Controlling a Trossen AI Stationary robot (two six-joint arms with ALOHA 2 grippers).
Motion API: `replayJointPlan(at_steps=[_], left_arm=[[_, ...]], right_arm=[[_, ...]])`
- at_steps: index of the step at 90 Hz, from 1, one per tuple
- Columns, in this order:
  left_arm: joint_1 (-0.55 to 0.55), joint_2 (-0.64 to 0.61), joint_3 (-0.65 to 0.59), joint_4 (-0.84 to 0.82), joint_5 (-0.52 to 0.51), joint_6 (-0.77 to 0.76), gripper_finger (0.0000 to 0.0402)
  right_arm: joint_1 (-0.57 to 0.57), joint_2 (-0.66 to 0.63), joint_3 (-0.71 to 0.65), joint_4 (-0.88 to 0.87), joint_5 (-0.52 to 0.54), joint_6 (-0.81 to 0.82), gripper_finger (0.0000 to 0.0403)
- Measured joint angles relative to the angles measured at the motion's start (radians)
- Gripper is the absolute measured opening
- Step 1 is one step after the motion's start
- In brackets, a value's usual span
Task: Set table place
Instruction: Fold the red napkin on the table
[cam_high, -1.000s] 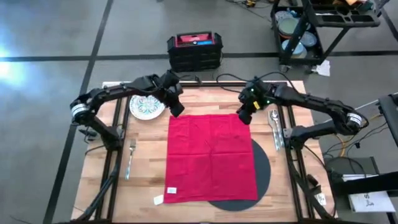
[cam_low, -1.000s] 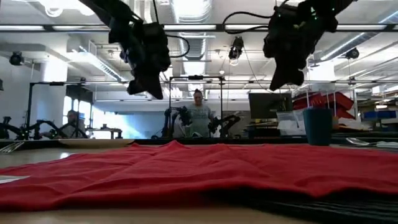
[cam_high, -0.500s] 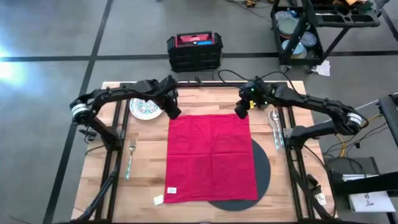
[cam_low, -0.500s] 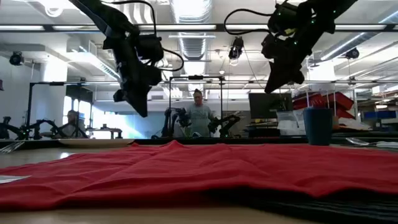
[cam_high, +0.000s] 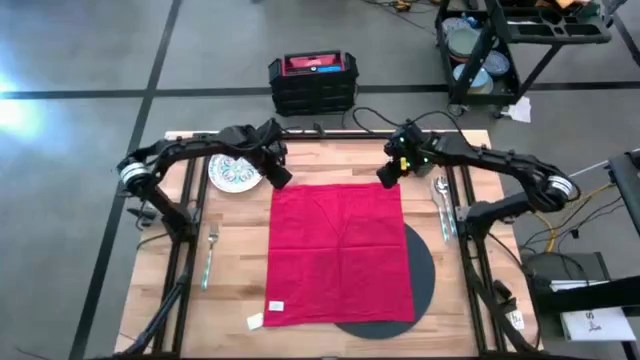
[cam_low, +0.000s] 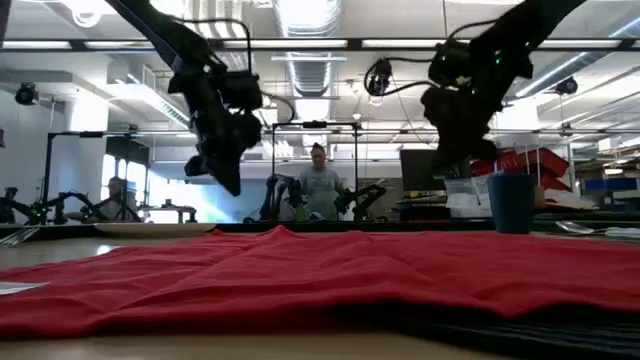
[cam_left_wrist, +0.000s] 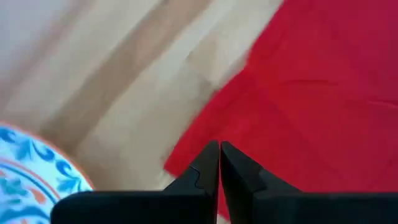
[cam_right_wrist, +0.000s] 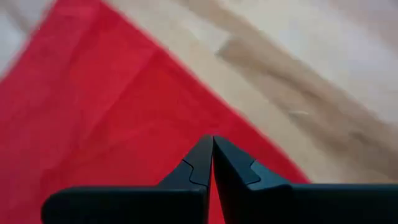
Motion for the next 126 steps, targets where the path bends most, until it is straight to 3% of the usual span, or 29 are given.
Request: replayJointPlan(at_steps=[26, 65, 82, 110, 126], left_arm=[[0.002, 0.067, 0.0, -0.053, 0.011, -0.026, 0.0008], [0.015, 0.109, -0.002, -0.05, -0.046, 0.008, 0.011], [0.016, 0.163, -0.002, -0.044, -0.034, 0.022, 0.0131], [0.015, 0.161, -0.008, -0.013, -0.01, 0.026, 0.01], [0.008, 0.158, -0.013, 0.042, 0.104, 0.028, 0.0056]], right_arm=[[-0.001, 0.041, -0.001, 0.001, -0.029, -0.122, 0.0015], [-0.015, 0.038, -0.001, 0.002, -0.017, -0.12, 0.0122], [-0.014, 0.038, -0.001, 0.002, -0.015, -0.109, 0.0148], [-0.016, 0.047, -0.005, 0.0, -0.002, -0.109, 0.0159], [-0.016, 0.056, -0.005, -0.002, -0.002, -0.109, 0.0151]])
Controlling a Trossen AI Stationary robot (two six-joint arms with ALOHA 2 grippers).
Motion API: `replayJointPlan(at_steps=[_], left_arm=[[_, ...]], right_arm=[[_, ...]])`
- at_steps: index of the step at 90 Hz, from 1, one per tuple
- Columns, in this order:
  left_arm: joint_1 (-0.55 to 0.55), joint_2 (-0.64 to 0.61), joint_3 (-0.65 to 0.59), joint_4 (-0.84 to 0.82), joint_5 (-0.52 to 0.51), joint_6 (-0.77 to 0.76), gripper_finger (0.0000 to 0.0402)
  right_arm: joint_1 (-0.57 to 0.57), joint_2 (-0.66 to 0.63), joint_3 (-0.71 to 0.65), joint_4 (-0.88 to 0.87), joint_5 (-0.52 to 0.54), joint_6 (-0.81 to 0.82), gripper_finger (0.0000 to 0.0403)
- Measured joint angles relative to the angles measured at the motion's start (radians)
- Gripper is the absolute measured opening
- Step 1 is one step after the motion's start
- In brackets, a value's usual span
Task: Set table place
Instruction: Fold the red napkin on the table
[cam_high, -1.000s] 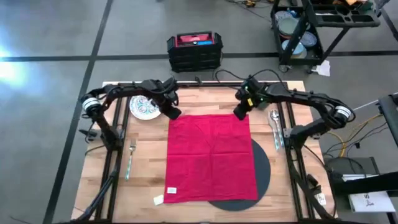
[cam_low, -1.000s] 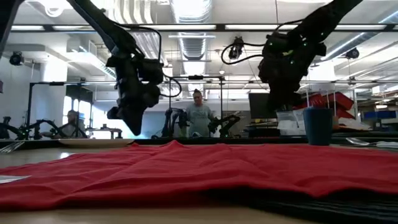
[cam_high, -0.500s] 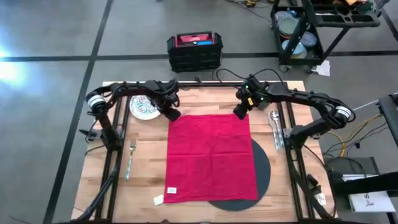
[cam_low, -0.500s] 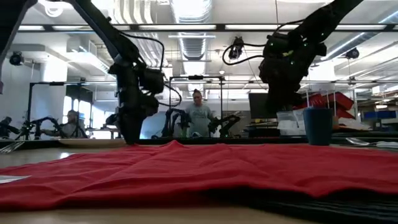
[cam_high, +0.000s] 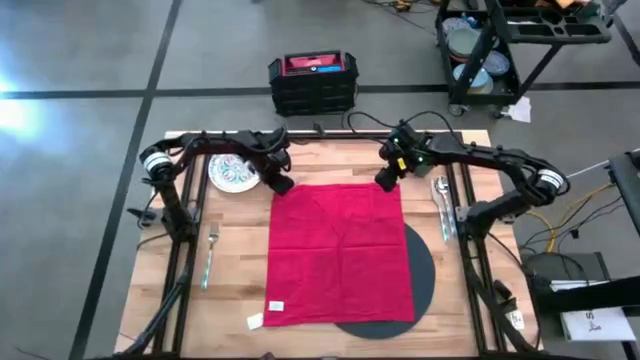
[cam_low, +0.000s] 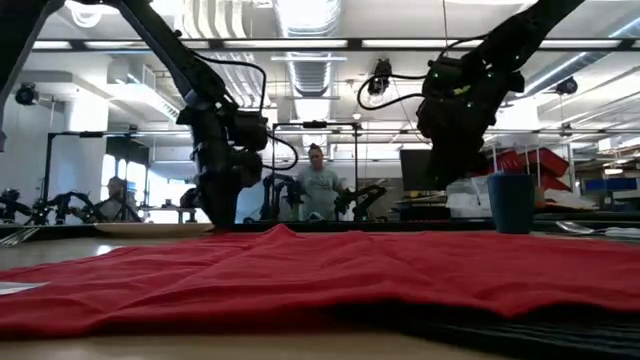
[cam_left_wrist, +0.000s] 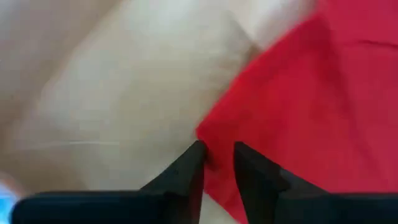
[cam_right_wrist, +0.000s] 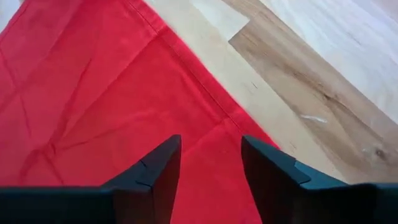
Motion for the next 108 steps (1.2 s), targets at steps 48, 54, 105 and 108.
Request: replayJointPlan(at_steps=[48, 54, 105, 108], left_arm=[[-0.022, -0.005, -0.005, 0.001, -0.005, 0.003, 0.0], [-0.026, -0.01, -0.005, 0.002, -0.019, 0.009, 0.0], [-0.029, -0.045, -0.005, 0.002, -0.029, 0.018, 0.0], [-0.03, -0.045, -0.005, 0.002, -0.029, 0.018, 0.0]], right_arm=[[-0.011, -0.001, -0.003, -0.203, 0.133, -0.068, 0.0128], [-0.012, -0.001, -0.009, -0.205, 0.17, -0.073, 0.013], [-0.046, 0.158, -0.027, -0.163, 0.176, -0.026, 0.0162], [-0.046, 0.164, -0.027, -0.153, 0.176, -0.021, 0.0161]])
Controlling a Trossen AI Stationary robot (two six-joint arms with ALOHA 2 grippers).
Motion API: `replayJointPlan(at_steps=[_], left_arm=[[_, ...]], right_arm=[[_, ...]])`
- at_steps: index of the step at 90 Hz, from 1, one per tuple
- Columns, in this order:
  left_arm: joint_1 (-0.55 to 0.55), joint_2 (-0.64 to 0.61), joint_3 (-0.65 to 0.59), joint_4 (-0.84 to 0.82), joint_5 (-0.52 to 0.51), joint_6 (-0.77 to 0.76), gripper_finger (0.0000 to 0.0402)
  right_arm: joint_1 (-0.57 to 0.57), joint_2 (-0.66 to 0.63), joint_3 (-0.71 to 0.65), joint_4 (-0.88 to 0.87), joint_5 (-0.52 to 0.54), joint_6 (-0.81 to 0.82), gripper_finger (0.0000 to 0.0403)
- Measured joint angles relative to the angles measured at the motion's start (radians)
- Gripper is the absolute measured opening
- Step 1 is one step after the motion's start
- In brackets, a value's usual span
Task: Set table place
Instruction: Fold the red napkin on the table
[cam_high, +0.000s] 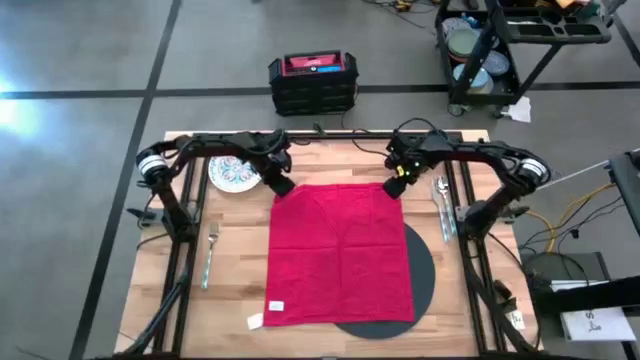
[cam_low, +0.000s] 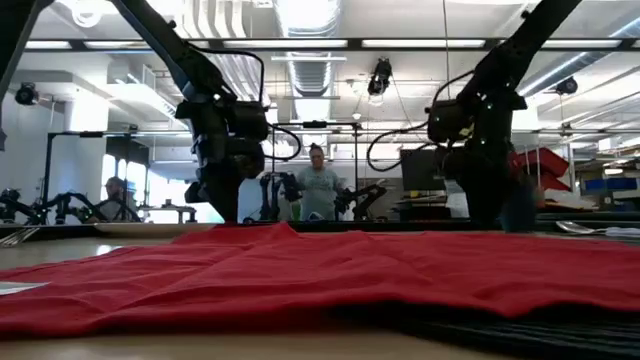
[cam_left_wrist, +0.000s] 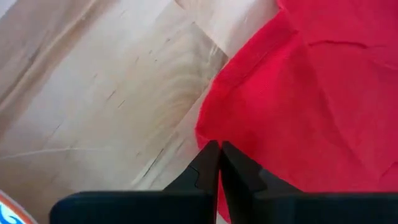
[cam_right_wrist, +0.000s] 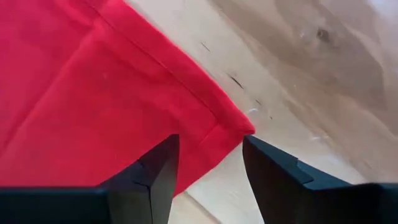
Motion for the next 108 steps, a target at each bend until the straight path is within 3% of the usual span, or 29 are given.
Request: replayJointPlan(at_steps=[43, 85, 108], left_arm=[[0.0, 0.0, 0.0, -0.001, 0.002, 0.016, 0.0], [0.0, 0.0, 0.0, 0.001, 0.003, 0.017, 0.0], [0.0, 0.0, 0.0, 0.002, 0.003, 0.017, 0.0]], right_arm=[[-0.018, -0.083, 0.0, 0.029, 0.053, -0.018, 0.014], [-0.023, -0.014, -0.036, 0.026, 0.043, -0.027, 0.016], [-0.023, -0.012, -0.04, 0.058, 0.037, -0.017, 0.014]])
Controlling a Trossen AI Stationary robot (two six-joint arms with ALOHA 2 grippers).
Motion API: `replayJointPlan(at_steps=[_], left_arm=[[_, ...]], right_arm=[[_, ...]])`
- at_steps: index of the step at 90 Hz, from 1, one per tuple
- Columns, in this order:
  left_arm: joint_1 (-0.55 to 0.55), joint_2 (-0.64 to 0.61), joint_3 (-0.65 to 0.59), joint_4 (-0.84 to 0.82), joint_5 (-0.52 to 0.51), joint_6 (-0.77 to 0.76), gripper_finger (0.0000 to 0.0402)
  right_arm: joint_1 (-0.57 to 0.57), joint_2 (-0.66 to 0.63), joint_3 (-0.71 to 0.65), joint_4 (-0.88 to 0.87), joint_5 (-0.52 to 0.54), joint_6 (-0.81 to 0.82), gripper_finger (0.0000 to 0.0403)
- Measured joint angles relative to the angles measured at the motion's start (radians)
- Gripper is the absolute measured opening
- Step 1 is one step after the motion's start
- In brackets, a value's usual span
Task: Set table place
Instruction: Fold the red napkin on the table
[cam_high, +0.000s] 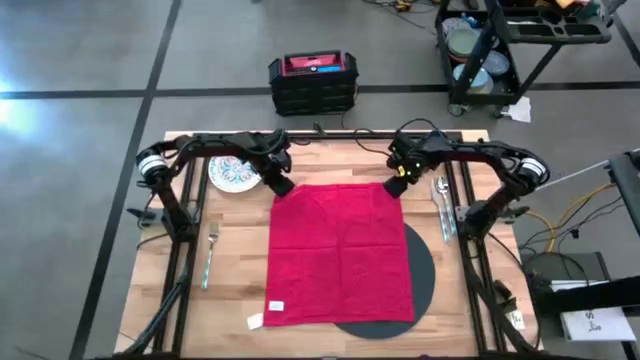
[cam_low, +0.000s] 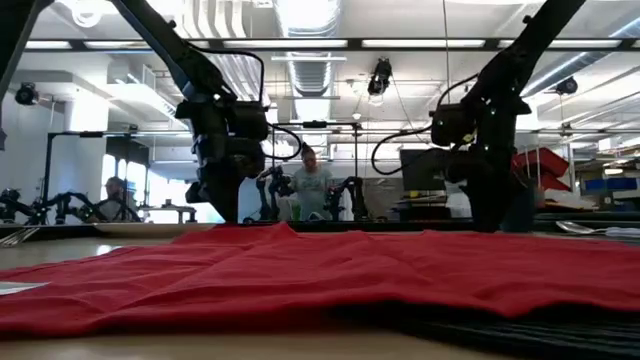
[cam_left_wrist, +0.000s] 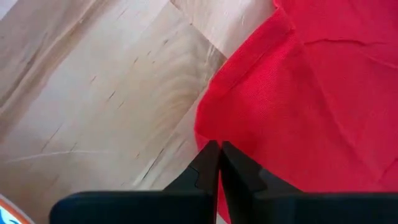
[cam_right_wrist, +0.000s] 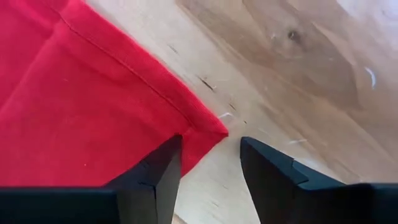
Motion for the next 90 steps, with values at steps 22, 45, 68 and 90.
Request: replayJointPlan(at_steps=[22, 45, 68, 90], left_arm=[[0.0, 0.0, 0.0, 0.002, -0.001, 0.0, 0.0], [0.0, 0.0, 0.0, 0.003, -0.01, 0.0, 0.0], [0.0, -0.02, 0.0, -0.008, -0.019, 0.014, 0.0], [0.0, -0.098, 0.0, -0.051, -0.02, 0.012, 0.0]], right_arm=[[0.0, 0.012, 0.0, 0.028, -0.029, -0.017, 0.0103], [0.002, 0.015, -0.003, 0.051, -0.052, -0.016, 0.0008], [-0.004, -0.063, -0.006, 0.03, -0.03, 0.0, 0.0001], [-0.014, -0.165, -0.005, -0.054, -0.028, 0.0, 0.0001]])
